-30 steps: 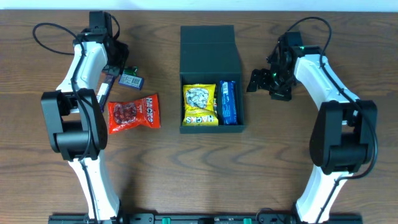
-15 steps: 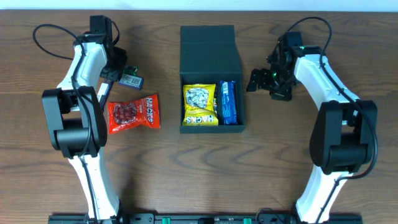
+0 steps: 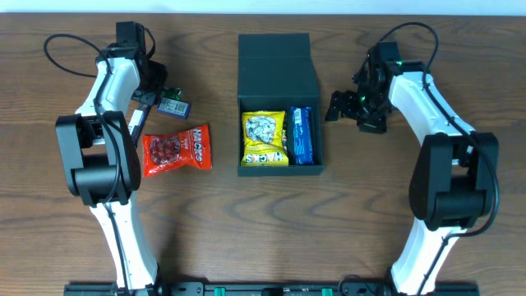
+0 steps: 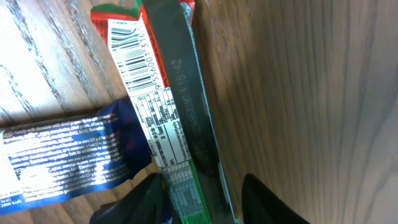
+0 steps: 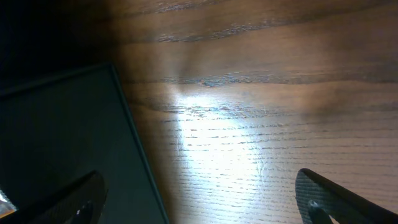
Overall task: Pack container
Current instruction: 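Reach the left gripper to the green-and-white bar and grasp it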
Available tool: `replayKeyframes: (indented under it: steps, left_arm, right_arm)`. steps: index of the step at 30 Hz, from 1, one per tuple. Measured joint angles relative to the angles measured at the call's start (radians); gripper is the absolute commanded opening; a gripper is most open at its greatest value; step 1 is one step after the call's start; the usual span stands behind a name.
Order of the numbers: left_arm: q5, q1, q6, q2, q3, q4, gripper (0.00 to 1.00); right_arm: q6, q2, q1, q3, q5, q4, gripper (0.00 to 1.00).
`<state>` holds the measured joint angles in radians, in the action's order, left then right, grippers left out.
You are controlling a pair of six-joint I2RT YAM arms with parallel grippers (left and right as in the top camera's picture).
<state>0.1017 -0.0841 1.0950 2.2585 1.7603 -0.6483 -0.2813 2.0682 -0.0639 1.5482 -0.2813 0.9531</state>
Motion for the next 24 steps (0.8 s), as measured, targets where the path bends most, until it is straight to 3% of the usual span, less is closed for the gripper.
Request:
replayKeyframes:
  steps: [2, 7, 14, 24]
  left_arm:
    - [0.001, 0.0, -0.002, 0.0, 0.0, 0.001, 0.54]
    - [0.003, 0.0, -0.004, 0.006, 0.0, 0.002, 0.56]
    - [0.005, 0.0, -0.008, 0.012, 0.0, 0.002, 0.68]
    - [0.032, -0.005, -0.021, 0.012, 0.0, -0.004, 0.67]
  right_arm:
    - [0.0, 0.0, 0.0, 0.0, 0.0, 0.0, 0.97]
    - [0.0, 0.0, 0.0, 0.0, 0.0, 0.002, 0.98]
    - [0.0, 0.0, 0.0, 0.0, 0.0, 0.003, 0.98]
    - [0.0, 0.0, 0.0, 0.0, 0.0, 0.018, 0.98]
